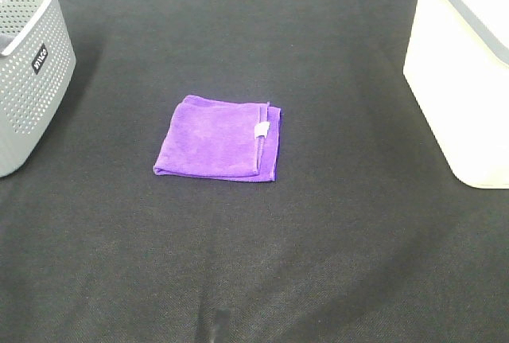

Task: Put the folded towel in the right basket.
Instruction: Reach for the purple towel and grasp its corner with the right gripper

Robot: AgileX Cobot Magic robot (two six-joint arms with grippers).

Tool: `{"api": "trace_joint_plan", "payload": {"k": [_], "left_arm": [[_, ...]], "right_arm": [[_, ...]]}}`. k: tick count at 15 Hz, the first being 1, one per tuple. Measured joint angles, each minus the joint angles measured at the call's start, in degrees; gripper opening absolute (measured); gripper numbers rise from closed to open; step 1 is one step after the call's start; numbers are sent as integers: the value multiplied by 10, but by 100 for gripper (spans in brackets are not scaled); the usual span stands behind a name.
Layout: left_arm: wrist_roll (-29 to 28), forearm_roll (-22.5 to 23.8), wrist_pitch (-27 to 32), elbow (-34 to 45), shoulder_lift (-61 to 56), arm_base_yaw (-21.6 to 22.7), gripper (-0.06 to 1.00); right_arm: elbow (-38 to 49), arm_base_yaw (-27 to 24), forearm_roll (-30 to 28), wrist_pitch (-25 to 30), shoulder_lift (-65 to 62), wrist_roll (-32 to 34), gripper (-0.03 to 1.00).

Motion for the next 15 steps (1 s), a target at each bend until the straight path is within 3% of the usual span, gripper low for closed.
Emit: {"api": "trace_joint_plan", "payload": {"k": [15], "left_arm": [[0,0,0,0,0,0,99]], "right_arm": [[0,0,10,0,0,-12,96]]}}
